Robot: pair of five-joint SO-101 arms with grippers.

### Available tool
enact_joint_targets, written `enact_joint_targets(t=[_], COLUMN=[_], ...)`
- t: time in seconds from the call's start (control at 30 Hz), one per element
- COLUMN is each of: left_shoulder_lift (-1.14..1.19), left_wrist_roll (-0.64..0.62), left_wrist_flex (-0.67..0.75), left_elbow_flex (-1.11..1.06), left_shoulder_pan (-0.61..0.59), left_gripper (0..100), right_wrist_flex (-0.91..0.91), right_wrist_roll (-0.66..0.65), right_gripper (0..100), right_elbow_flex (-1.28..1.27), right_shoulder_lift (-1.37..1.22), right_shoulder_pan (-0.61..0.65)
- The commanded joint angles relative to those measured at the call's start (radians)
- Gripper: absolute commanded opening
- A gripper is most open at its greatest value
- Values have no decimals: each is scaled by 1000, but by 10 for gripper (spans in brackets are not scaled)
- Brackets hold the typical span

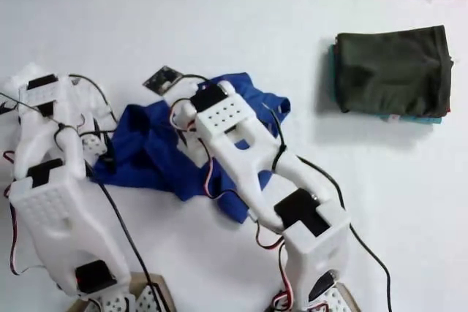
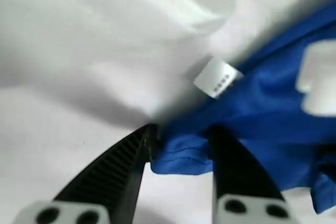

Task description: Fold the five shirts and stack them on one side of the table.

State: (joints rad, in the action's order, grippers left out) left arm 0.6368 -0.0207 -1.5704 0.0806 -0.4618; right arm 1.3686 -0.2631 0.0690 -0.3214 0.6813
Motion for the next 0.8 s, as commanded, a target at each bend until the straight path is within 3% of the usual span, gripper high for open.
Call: enact_joint_targets(t=[0.0,0.1,0.4,0.57,0.77], left_shoulder_lift=[40,41,31,-83,-189], left_wrist_roll=[8,6,5,6,9], left_wrist_flex=[-66,-94,-144,-206,-183], left_elbow_flex=[-10,-12,39,143,179], left_shoulder_pan=[101,146,138,18,-69], left_gripper=[107,31,26,26,26], right_wrist_flex=[13,19,50,53,8], right_wrist_roll=[-6,-6,-6,-6,-25], right_gripper=[337,337,337,337,337], right_elbow_flex=[12,12,5,-6,-80], right_shoulder_lift=[16,16,133,134,85], right_shoulder_pan=[-12,-12,-5,31,183])
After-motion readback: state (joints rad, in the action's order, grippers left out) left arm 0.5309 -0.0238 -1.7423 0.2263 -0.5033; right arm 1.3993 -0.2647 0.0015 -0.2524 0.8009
